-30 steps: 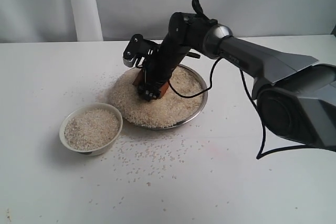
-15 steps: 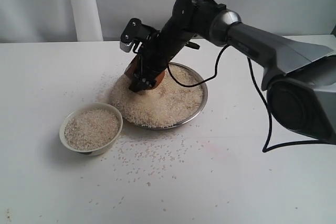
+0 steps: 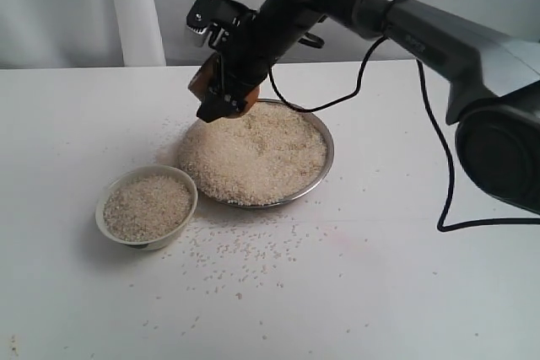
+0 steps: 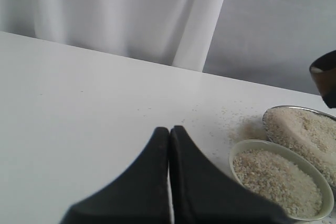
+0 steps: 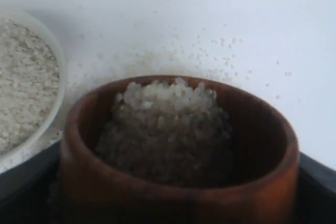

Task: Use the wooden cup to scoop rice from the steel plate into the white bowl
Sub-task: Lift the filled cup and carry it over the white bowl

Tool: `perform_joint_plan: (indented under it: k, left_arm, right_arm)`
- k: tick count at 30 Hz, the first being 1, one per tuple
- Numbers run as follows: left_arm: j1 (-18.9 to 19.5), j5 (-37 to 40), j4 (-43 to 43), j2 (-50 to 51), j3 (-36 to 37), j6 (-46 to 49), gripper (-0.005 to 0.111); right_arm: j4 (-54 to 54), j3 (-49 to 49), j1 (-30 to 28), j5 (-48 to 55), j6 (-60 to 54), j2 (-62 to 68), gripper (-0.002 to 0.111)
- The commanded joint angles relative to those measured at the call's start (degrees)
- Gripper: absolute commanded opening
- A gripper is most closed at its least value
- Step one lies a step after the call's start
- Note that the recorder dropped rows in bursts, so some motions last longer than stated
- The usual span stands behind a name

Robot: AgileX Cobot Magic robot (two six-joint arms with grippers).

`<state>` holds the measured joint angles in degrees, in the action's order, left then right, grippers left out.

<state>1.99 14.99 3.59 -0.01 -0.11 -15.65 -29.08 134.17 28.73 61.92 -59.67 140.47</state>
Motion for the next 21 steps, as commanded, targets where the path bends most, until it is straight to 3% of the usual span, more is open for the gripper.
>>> perform_joint_plan:
  k: [1,4,7,12,15,21]
  left_arm:
    - [-0.26,-0.17,-0.11,0.01,0.11,-0.14,0.0]
    - [-0.26,-0.17,-0.11,0.01,0.11,-0.14,0.0]
    - [-0.26,-0.17,-0.11,0.01,0.11,-0.14,0.0]
    - [-0.26,-0.17,-0.11,0.01,0.11,-0.14,0.0]
    - [-0.26,-0.17,-0.11,0.01,0.11,-0.14,0.0]
    - [-0.26,-0.17,-0.11,0.01,0.11,-0.14,0.0]
  right_arm:
    - [-4.61,-0.14,1.57,0.12,-2.98,-4.26,0.0]
    - [-0.91,-0.14,4.4,3.06,-2.98,-5.59,0.0]
    - [11.78,-0.14,9.97,5.27,1.17,-4.71,0.0]
    - [21.34,-0.14,16.76,4.58,2.52,-2.75,0.0]
    - [31.49,-0.14,18.68,5.19,7.26,-1.37,0.0]
    - [32.69,-0.14,19.37,8.04,7.55,-0.06,0.0]
